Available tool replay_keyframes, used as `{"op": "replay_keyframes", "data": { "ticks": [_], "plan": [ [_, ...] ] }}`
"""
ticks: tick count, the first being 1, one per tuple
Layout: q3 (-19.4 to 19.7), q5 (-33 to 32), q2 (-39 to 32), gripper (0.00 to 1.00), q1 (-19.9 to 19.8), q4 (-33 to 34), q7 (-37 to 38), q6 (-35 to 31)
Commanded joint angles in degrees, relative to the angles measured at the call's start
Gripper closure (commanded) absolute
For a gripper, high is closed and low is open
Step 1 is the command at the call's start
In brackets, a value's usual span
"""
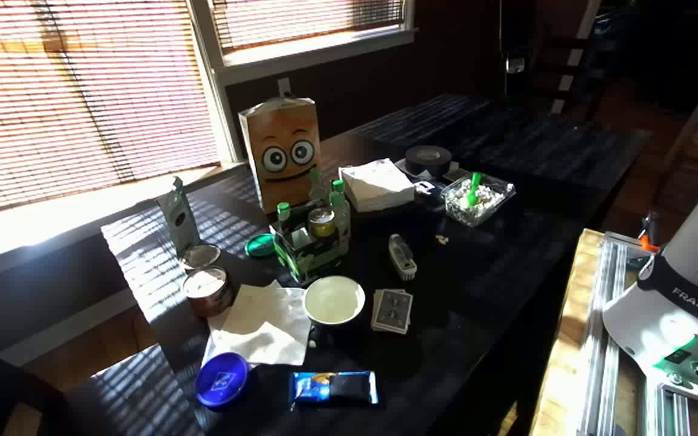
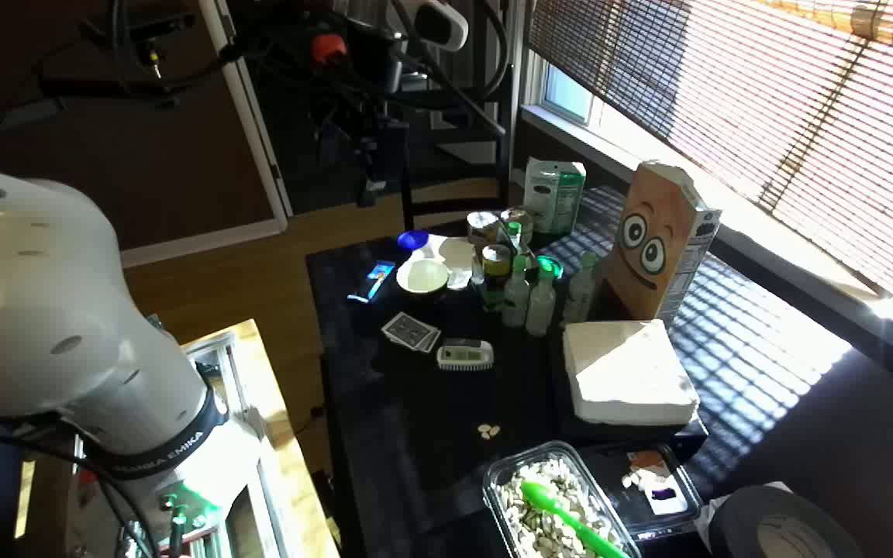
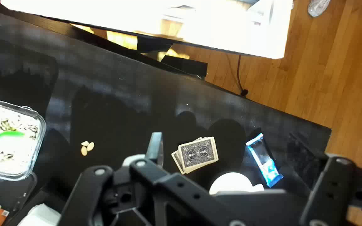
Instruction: Move the caddy backwards slightly
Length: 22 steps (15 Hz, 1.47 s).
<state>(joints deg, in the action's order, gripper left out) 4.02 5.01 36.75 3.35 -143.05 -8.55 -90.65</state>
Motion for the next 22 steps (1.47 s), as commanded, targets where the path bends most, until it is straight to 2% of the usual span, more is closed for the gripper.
{"op": "replay_keyframes", "data": {
  "ticks": [1,4,8,13,18,20,22],
  "plan": [
    [-0.58,0.26,-0.06,0.00,-0.73,0.08,-0.35,0.11],
    [-0.58,0.25,-0.06,0.00,-0.73,0.08,-0.35,0.11],
    [-1.41,-2.03,-4.26,0.00,2.03,1.05,-8.71,-11.74],
    [-0.75,-1.06,-17.39,0.00,6.24,5.56,-21.93,-24.18],
    [-2.60,2.35,-33.22,0.00,8.70,15.48,-35.70,-34.37],
    [-4.25,3.84,-38.74,0.00,8.21,19.31,-40.92,-35.19],
    [-5.69,2.81,-42.79,0.00,6.17,22.29,-41.58,-33.62]
  ]
}}
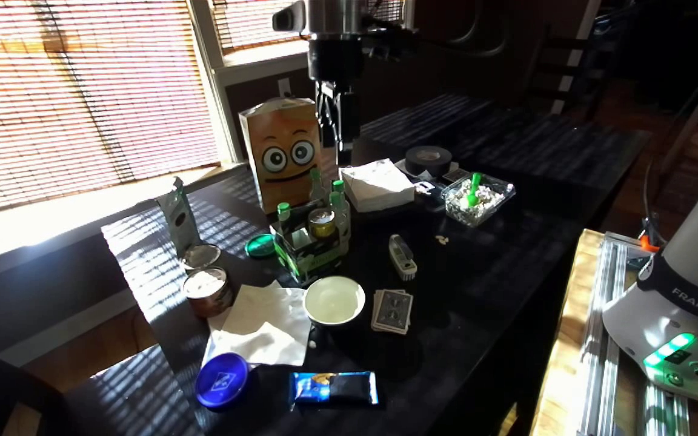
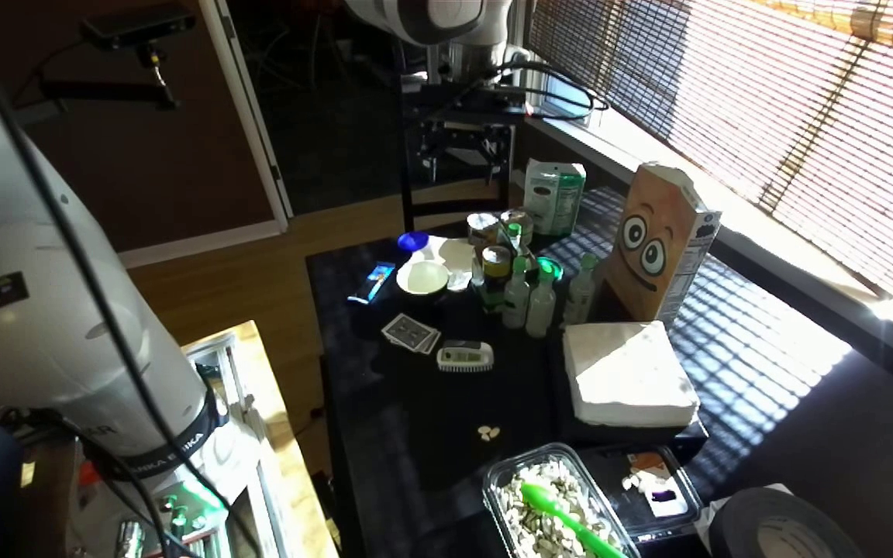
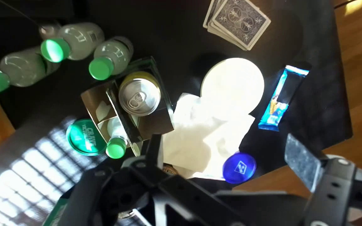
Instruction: Move the caddy backwards slightly
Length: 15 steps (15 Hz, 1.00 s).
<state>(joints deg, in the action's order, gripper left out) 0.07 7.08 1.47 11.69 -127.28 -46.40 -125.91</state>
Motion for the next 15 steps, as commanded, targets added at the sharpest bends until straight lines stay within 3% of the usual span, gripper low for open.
{"op": "replay_keyframes", "data": {
  "ticks": [1,5,9,15],
  "plan": [
    [-2.75,-0.07,-2.61,0.00,-2.41,1.82,-0.73,0.19],
    [-3.30,-0.33,-7.60,0.00,-3.64,5.33,-2.22,0.23],
    [-4.62,2.02,-16.23,0.00,-5.68,7.35,-4.82,-10.81],
    [-8.25,2.21,-27.81,0.00,-9.31,13.60,-1.18,-14.29]
  ]
}}
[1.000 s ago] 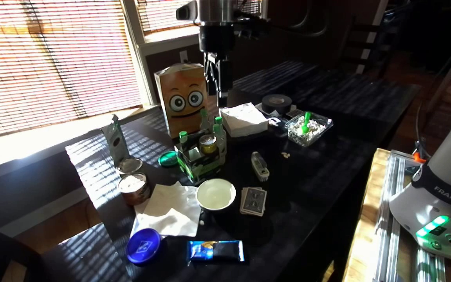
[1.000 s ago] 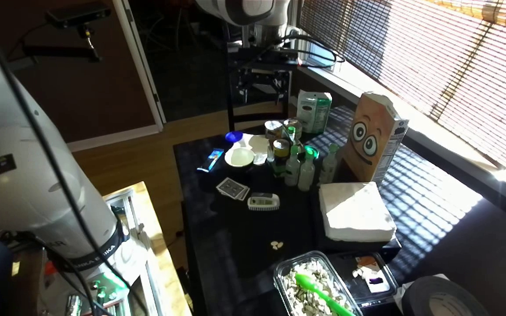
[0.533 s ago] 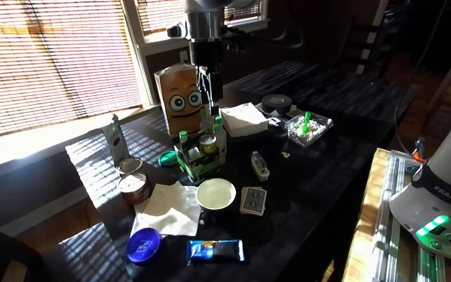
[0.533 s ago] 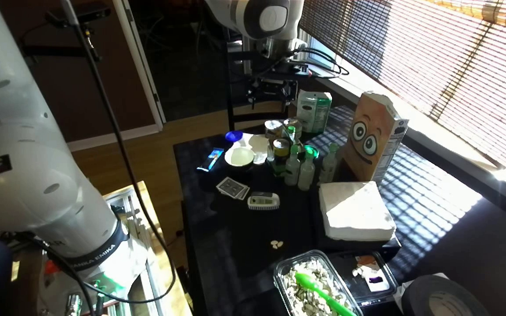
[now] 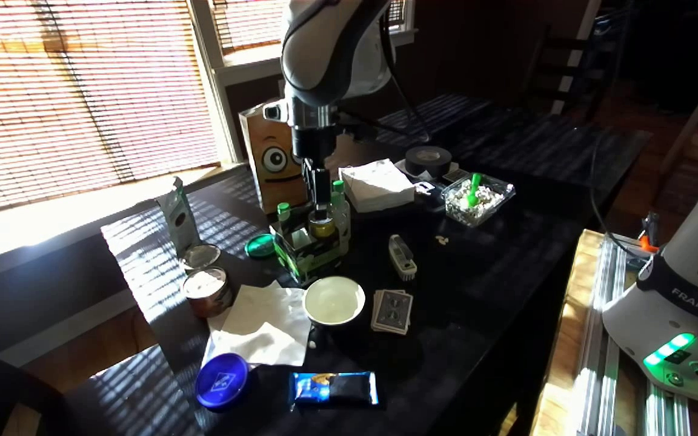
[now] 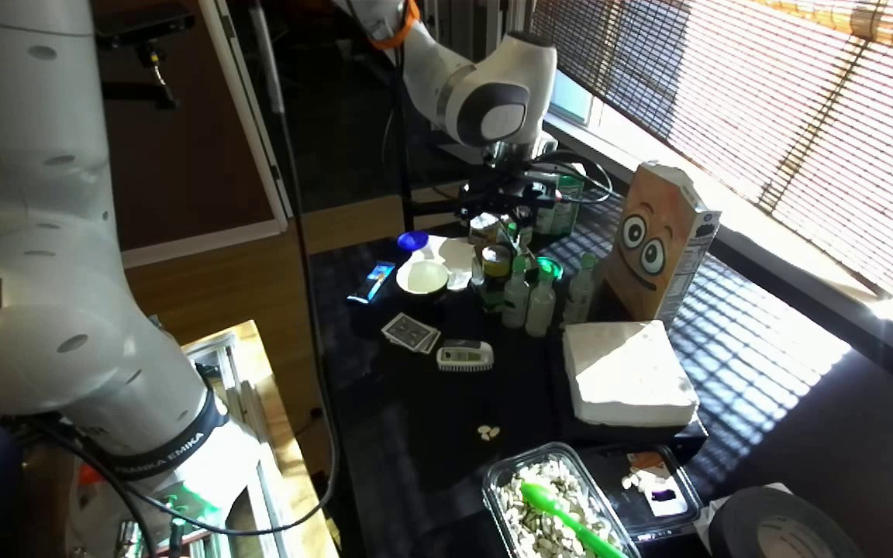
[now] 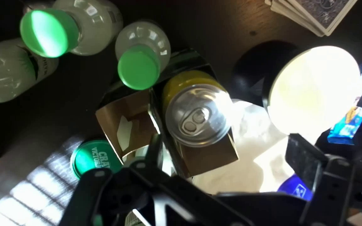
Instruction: Move the caddy backwards slightly
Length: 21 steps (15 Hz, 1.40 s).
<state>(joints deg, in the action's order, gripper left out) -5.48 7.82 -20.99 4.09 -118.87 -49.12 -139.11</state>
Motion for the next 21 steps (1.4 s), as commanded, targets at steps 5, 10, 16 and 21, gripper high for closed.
{"op": "replay_keyframes", "data": {
  "ticks": [5,10,16,21],
  "plan": [
    [-5.00,-1.09,-7.06,0.00,-1.48,7.91,5.61,-3.58],
    [-4.80,-2.98,-7.04,0.00,-1.77,8.77,7.45,2.74],
    [-4.20,-10.34,-8.32,0.26,-1.11,9.71,4.57,6.00],
    [-4.14,-13.15,-8.29,0.61,-0.97,10.37,4.07,5.25]
  ]
}}
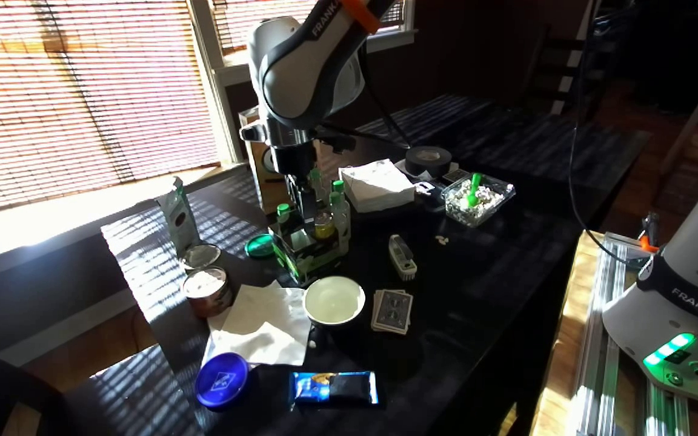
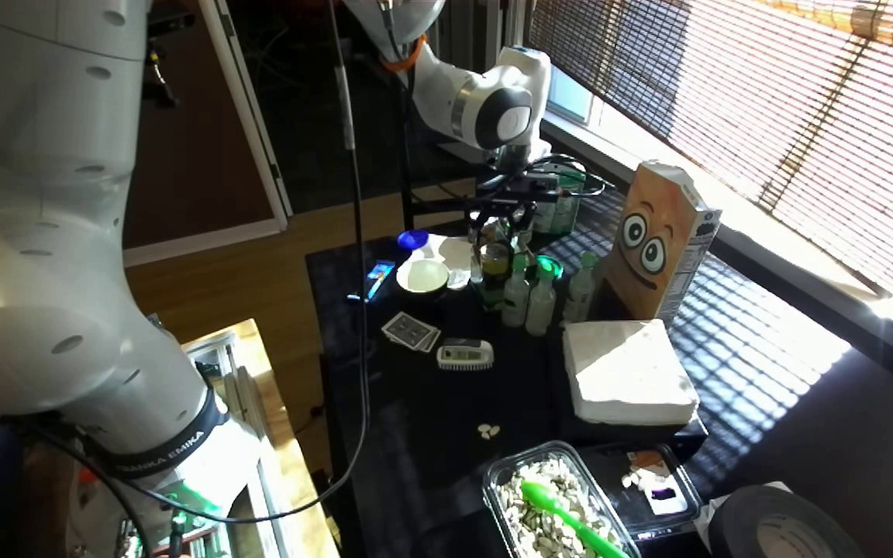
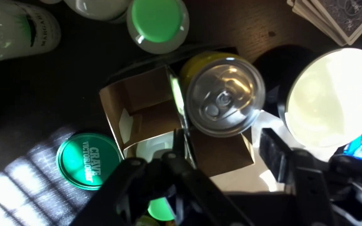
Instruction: Move the caddy backwards slightly
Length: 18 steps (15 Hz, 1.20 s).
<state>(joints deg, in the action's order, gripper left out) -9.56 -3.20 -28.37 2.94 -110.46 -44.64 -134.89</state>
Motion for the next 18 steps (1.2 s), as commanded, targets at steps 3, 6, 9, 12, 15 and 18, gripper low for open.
{"op": "replay_keyframes", "data": {
  "ticks": [3,6,9,12,15,18],
  "plan": [
    [-0.19,-1.51,-1.05,0.81,-0.05,2.13,0.72,-0.92],
    [-0.17,-0.89,-1.72,0.99,0.07,2.47,2.96,-2.49],
    [-0.17,-1.10,-1.99,1.00,0.03,2.36,4.03,-3.28],
    [-0.21,-1.06,-1.39,0.99,-0.18,2.07,4.83,-2.91],
    [-0.65,-0.56,1.90,0.99,-0.96,0.58,4.13,-1.32],
    [0.17,-2.20,5.00,0.99,-0.40,0.27,5.22,-1.67]
  ]
}}
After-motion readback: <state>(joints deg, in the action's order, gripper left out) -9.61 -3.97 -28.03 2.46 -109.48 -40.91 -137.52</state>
